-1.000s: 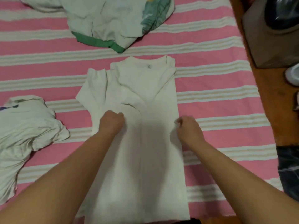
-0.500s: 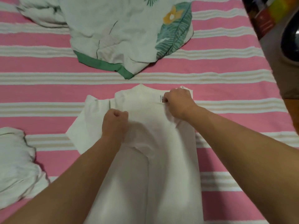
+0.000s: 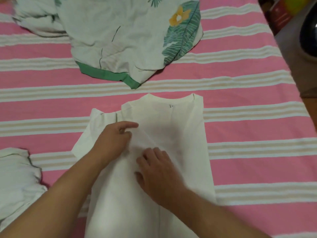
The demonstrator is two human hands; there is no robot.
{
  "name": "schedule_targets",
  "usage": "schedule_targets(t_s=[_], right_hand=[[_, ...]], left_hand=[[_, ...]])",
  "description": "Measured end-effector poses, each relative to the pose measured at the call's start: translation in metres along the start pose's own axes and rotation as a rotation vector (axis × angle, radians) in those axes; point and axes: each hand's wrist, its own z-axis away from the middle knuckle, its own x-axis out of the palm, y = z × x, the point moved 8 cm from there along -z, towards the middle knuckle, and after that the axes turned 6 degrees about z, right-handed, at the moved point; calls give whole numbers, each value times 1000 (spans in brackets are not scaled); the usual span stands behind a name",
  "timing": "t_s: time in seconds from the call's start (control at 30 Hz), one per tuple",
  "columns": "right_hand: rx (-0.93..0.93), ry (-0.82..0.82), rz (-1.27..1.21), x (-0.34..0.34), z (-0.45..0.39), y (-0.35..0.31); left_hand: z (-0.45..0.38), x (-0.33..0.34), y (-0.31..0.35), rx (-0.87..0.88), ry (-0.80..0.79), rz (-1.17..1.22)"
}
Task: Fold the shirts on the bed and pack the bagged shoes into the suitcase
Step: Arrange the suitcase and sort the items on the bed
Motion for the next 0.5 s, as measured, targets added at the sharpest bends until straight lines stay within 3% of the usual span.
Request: schedule_targets(t_s=[0.07,0.13,0.23,0.43,0.5], right_hand=[[54,-120,83,24,6,-7],[169,-100,112,29,-3,1],[198,-4,94,24,-18,3],[223,224,-330,-30,7,-1],[254,219,-454,-34,17,3]], left_hand=[[-2,-3,1,-46,-12,-66],[-2,-1,-2,-84,-45,-69],[3,-2,-7,-101,-35,-16],[13,-8,3,-94,2,89],[8,-12,3,-104,31,32]])
